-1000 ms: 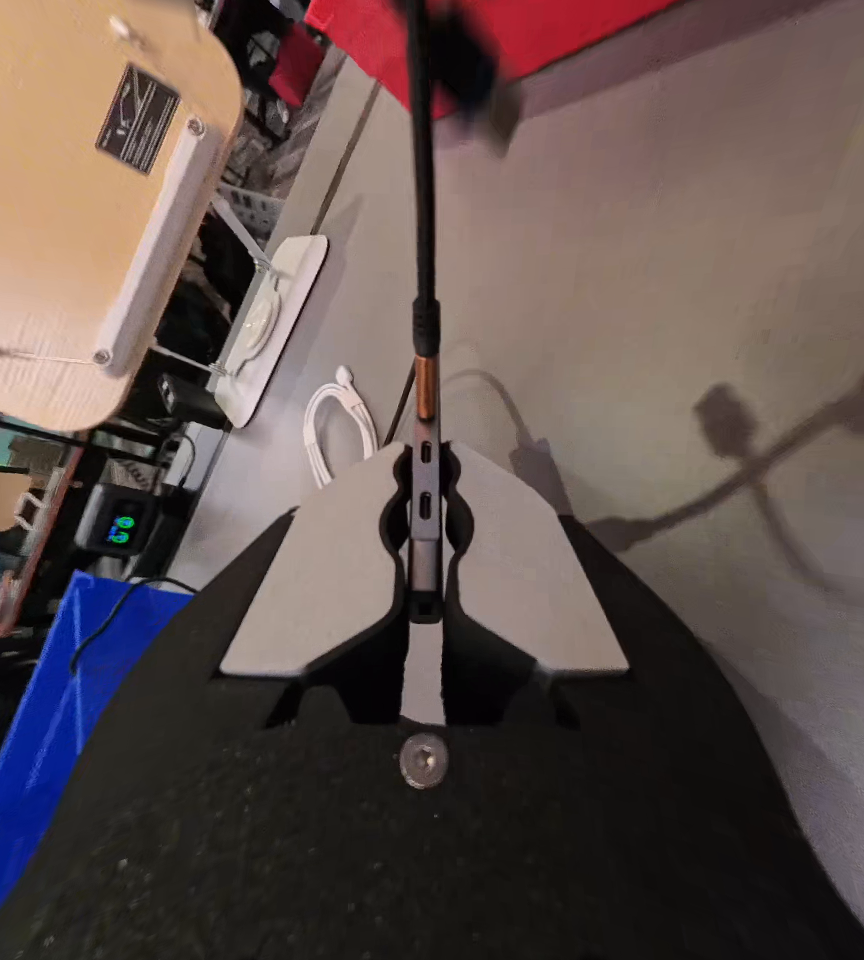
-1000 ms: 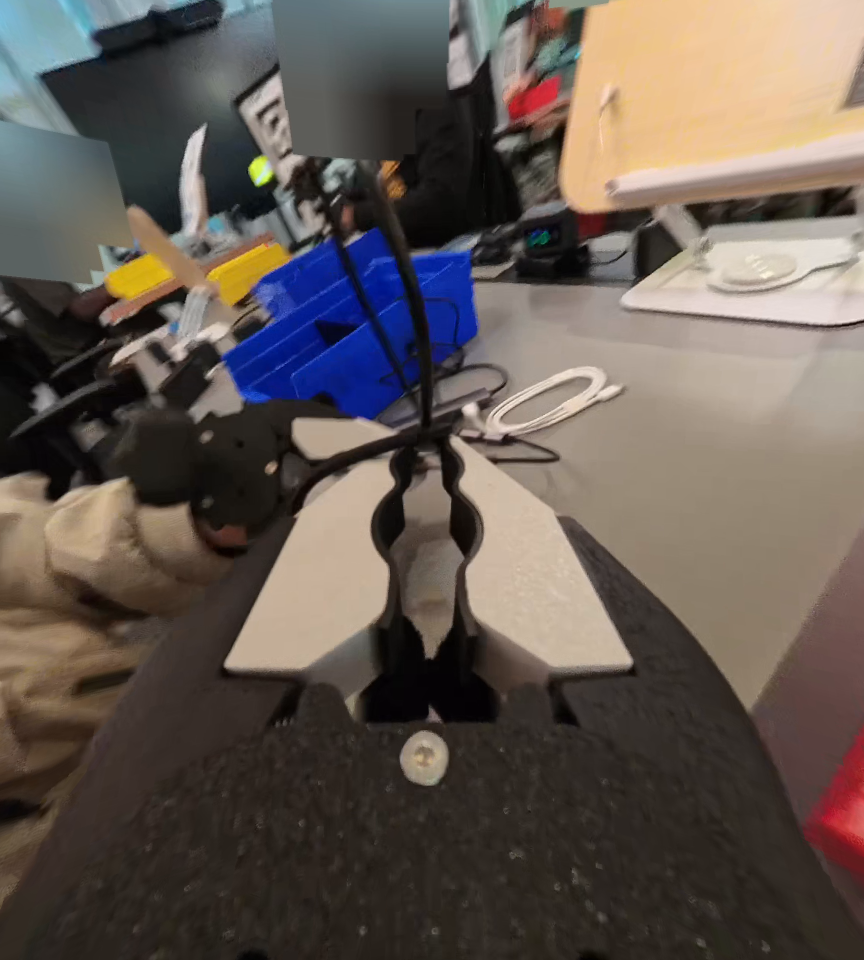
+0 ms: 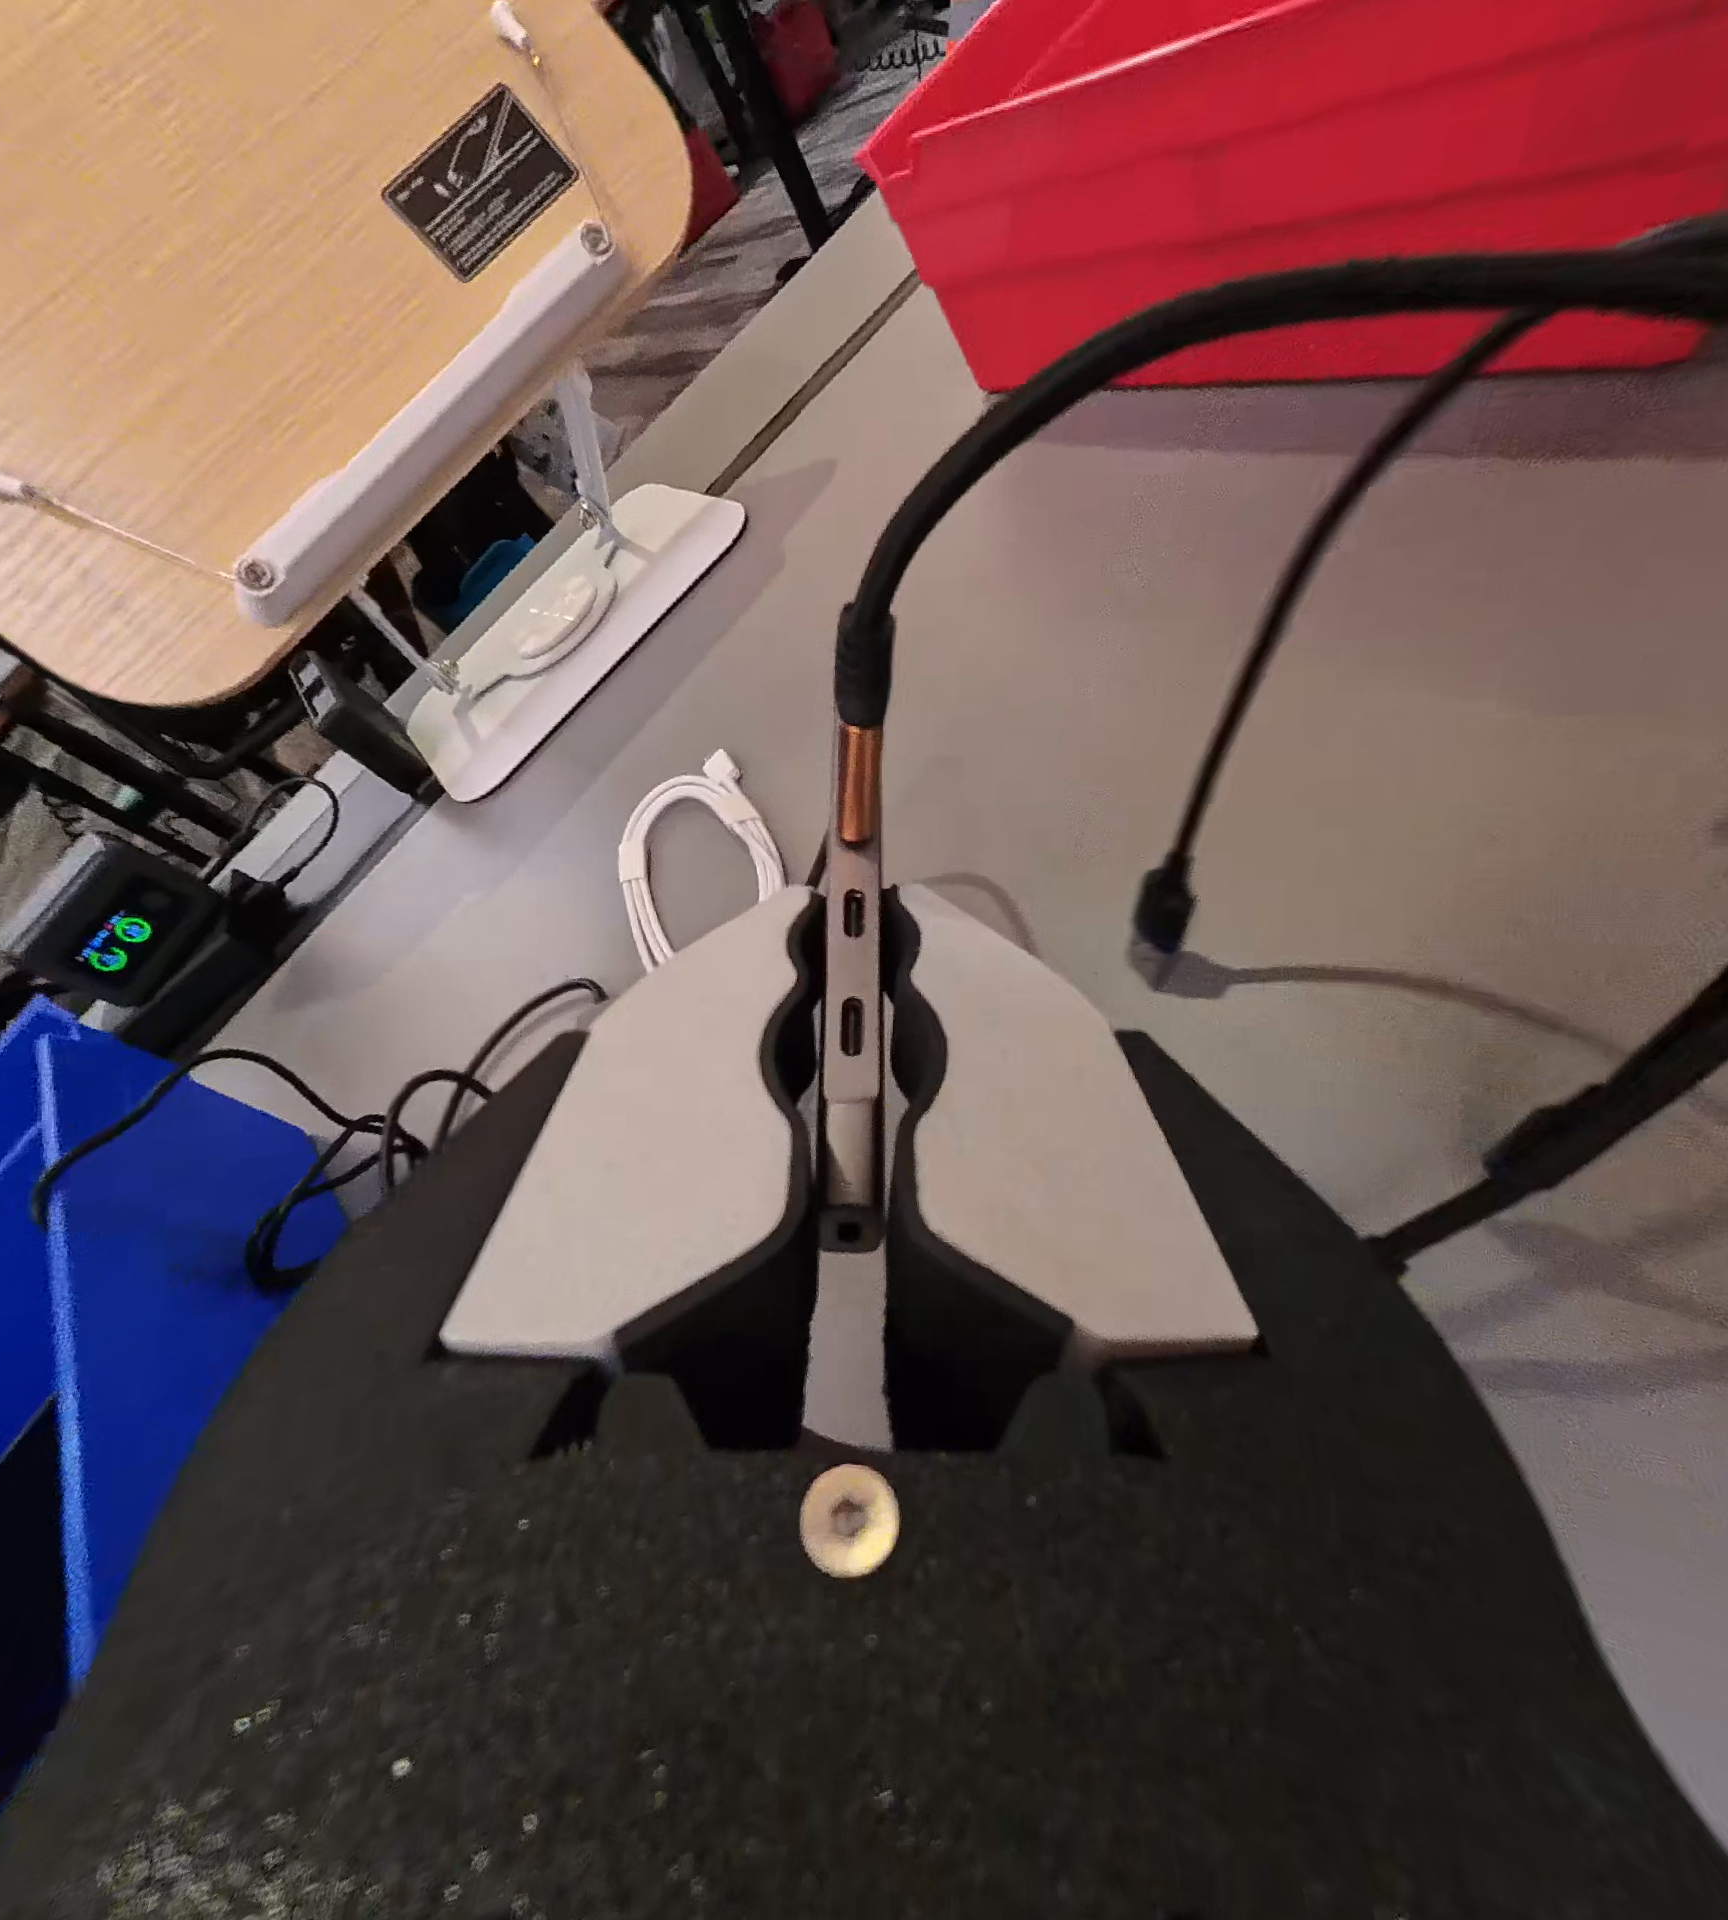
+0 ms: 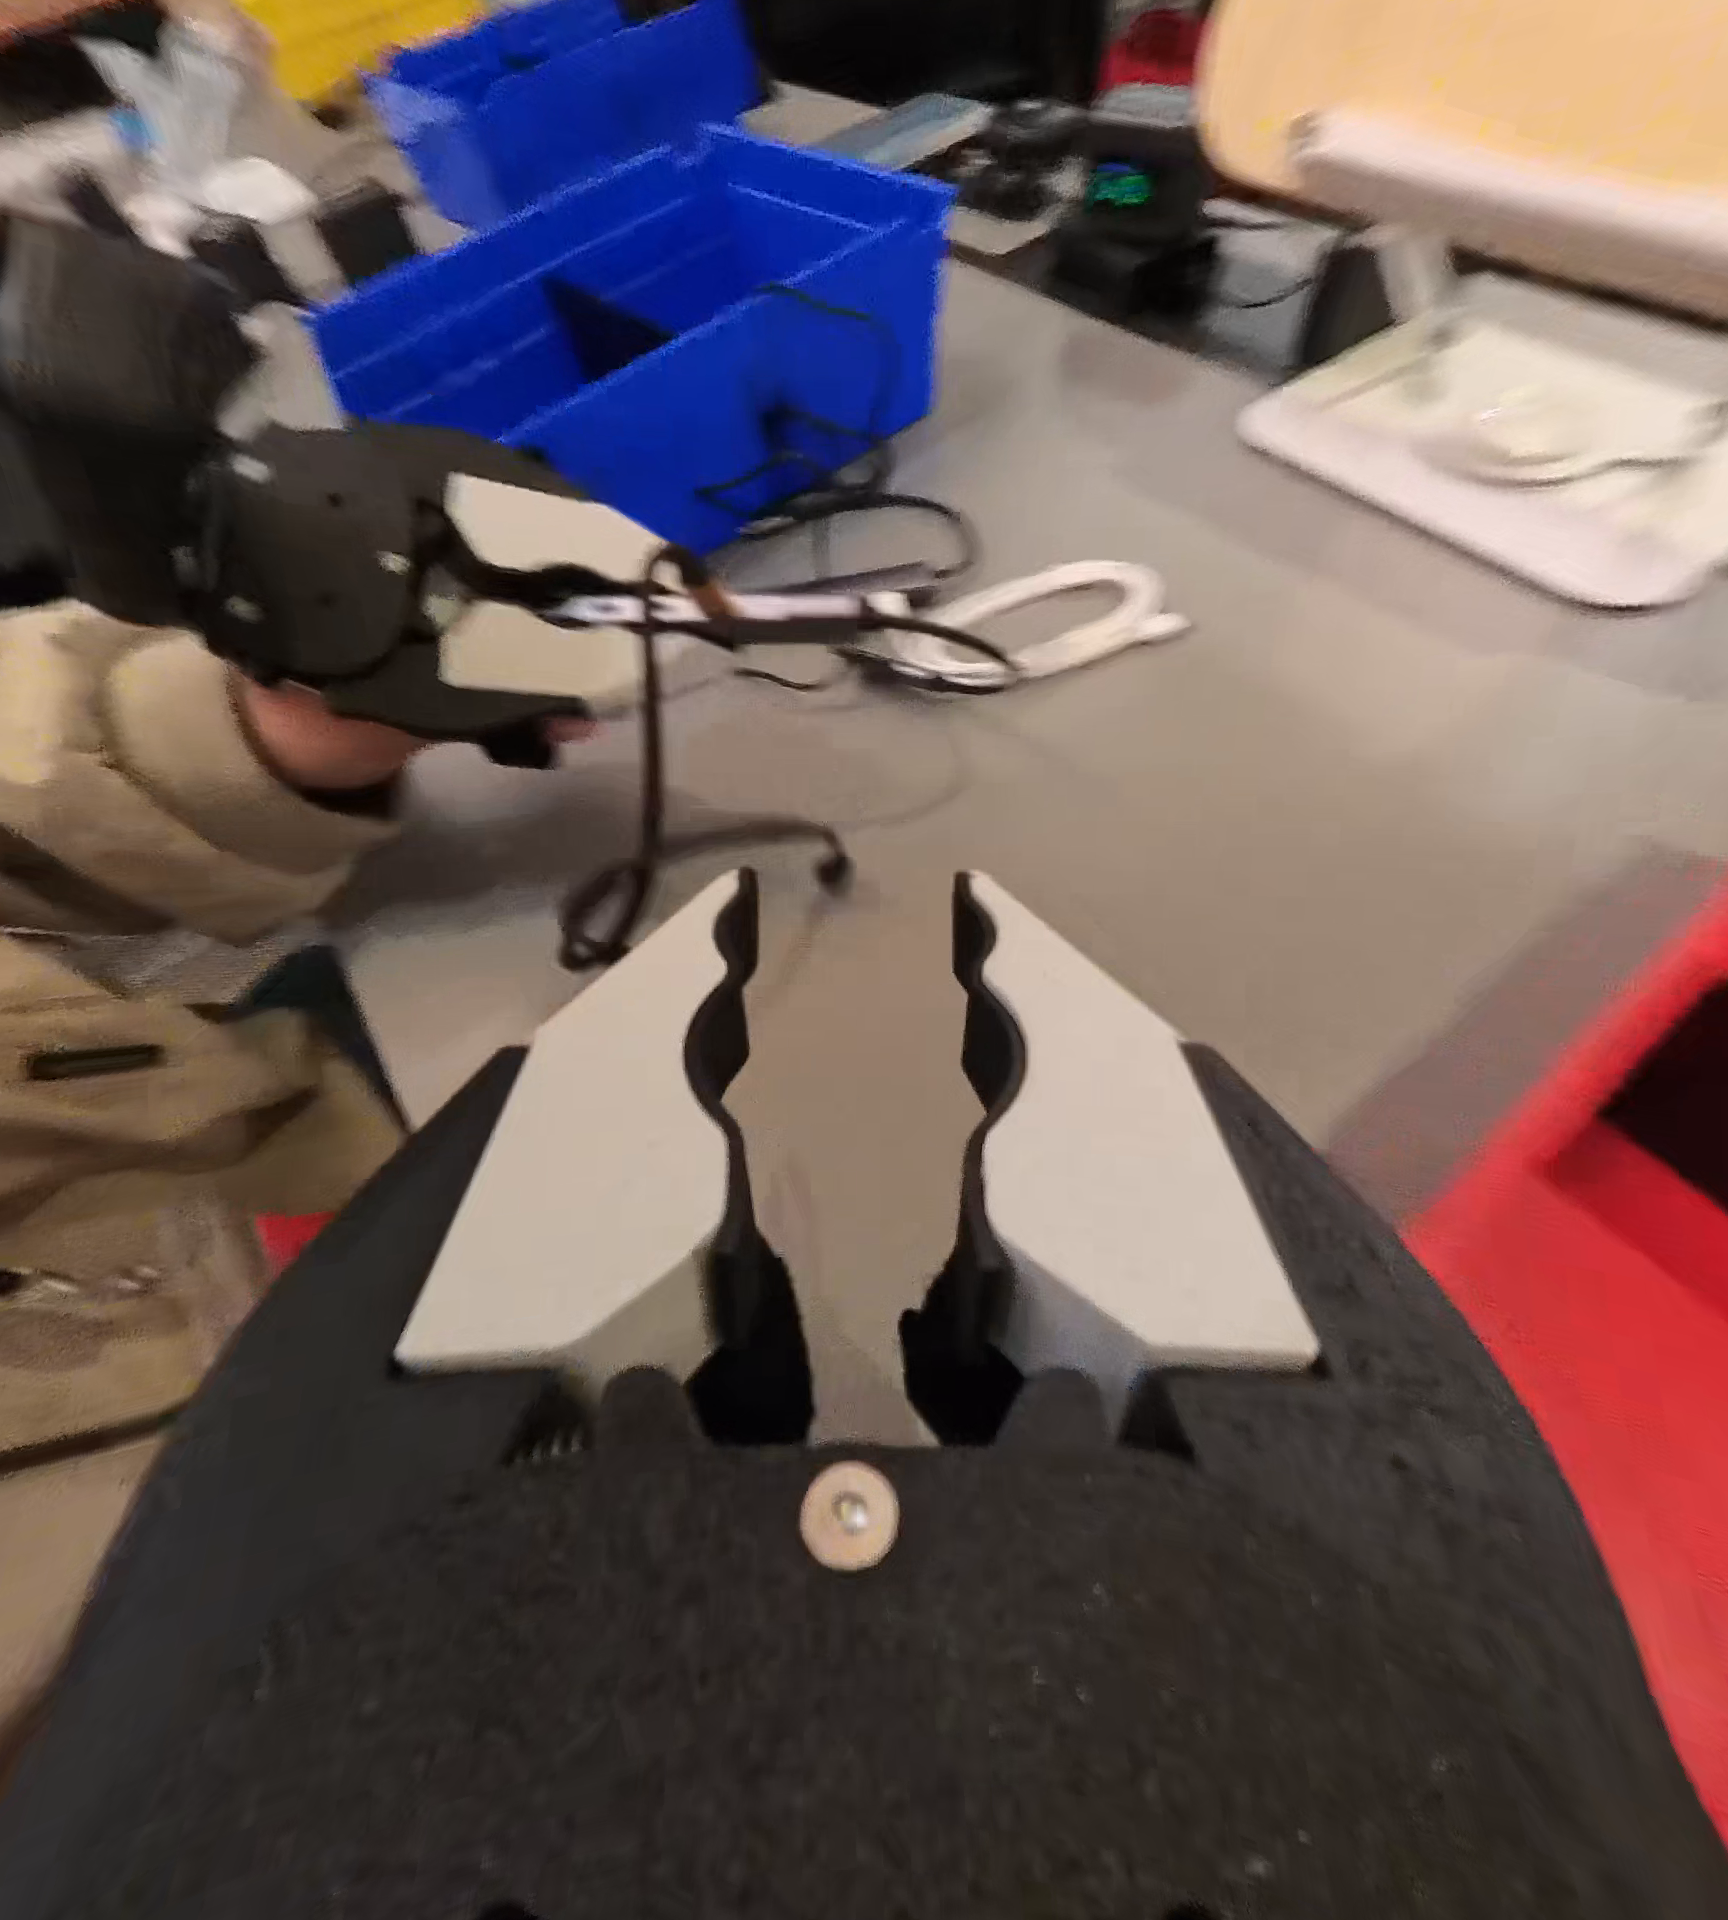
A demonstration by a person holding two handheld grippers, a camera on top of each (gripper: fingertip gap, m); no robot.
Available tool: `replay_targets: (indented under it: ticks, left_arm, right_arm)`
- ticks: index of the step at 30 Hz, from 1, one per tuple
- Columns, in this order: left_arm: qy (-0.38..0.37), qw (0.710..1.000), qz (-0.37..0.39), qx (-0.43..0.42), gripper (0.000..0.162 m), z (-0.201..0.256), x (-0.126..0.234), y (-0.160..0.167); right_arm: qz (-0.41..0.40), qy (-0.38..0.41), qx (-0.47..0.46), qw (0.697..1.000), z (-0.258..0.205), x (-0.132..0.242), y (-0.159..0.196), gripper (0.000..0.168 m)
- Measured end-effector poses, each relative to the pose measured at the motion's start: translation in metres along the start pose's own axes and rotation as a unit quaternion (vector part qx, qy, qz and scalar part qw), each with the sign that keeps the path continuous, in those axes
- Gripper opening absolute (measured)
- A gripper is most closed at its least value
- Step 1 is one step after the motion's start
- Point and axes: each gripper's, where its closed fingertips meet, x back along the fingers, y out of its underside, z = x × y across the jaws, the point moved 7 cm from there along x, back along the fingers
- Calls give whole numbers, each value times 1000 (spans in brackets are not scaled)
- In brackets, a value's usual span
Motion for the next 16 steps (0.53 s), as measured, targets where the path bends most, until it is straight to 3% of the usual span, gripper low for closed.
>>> replay_targets:
  ticks: [4, 9, 13, 16]
  left_arm:
    - [-9, 1000, 0, -23, 9, 2, 3, -2]
    - [-10, 999, -4, -34, 9, 1, 4, 1]
    - [-8, 999, -8, -31, 9, 0, 3, 3]
    - [-2, 1000, -7, -13, 9, -1, 2, 3]
  right_arm:
    - [-26, -102, -76, 992, -13, -42, 4, 39]
    - [14, -163, -34, 986, -7, -20, 10, 37]
    - [-75, -195, 15, 978, -19, -8, 48, 44]
    - [-79, -196, 33, 977, -41, -24, 70, 44]
